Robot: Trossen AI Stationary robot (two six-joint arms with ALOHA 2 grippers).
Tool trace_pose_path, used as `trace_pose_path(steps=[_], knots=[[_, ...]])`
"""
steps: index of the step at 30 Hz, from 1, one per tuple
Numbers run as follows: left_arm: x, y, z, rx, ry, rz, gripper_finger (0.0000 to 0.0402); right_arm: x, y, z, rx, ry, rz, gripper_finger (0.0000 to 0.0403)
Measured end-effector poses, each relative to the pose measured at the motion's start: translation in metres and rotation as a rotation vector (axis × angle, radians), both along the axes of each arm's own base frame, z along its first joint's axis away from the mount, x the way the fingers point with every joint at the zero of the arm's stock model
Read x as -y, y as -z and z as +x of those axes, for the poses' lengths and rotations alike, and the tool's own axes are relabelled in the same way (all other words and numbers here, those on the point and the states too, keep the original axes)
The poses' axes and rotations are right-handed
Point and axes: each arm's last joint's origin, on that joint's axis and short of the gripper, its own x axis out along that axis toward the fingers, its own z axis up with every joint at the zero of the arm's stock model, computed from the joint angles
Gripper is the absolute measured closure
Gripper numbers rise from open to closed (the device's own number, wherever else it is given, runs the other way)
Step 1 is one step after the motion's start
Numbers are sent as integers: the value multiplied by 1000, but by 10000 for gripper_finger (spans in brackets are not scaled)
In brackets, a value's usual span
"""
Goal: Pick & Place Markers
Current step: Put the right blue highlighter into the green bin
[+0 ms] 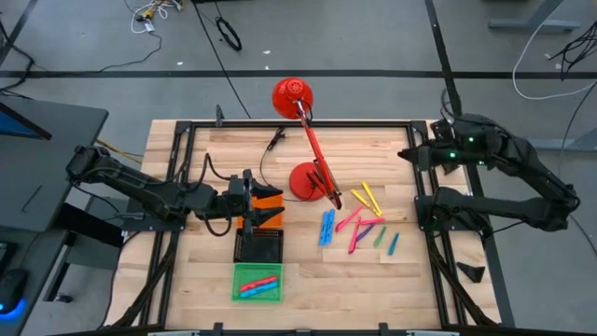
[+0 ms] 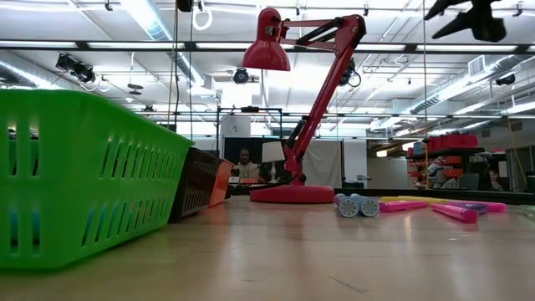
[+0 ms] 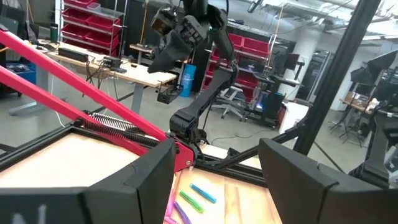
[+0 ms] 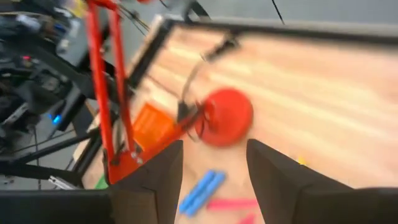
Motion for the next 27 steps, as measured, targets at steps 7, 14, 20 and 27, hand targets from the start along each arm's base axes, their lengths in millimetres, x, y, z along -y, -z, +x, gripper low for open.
trace_pose_path(steps=[7,14,20,27], knots=[[0,0,0,2,0,-1,165,-7,-1,6,-33,64,247,222],[0,0,0,3,0,-2,165,-16,-4,18,-24,105,410,222],[0,-1,0,11,0,-5,165,-32,4,44,-115,103,522,222],[2,-1,0,13,45,-11,165,-61,12,75,-168,88,624,222]])
